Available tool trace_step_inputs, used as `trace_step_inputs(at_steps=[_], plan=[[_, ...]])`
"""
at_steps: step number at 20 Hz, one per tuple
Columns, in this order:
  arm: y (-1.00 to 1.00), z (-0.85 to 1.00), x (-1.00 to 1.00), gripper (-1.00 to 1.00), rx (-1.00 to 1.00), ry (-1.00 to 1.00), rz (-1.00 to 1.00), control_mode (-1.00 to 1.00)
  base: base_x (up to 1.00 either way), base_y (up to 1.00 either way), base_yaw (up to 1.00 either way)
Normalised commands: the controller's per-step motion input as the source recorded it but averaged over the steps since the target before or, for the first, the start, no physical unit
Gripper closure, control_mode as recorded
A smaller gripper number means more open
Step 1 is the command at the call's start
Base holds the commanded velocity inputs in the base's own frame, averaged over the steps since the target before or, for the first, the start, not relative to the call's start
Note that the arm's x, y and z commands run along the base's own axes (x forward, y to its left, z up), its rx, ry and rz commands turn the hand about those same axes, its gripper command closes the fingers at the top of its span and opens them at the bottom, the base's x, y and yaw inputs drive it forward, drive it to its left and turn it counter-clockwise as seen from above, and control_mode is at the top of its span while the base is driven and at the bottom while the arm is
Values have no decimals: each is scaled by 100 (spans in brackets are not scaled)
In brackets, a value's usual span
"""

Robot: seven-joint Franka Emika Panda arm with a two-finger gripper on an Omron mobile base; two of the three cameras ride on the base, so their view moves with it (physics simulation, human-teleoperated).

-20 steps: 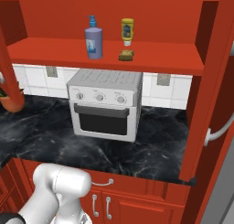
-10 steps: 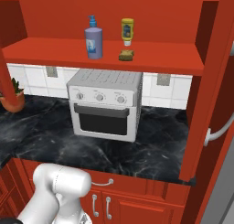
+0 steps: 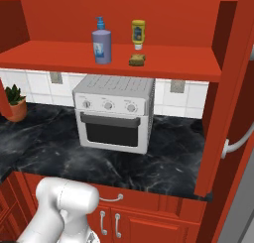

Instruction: Pick the soap dispenser and sponge from the cabinet and place them on the counter.

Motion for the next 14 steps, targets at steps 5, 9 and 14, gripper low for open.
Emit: trace_step_inputs(at_steps=[5,9,14], plan=[[10,0,0,-100,8,-4,-22,-100,0,0,0],[0,7,-16,-100,23,3,-16,-100,0,0,0],[12,4,-16,-100,27,4,-2,-100,0,0,0]])
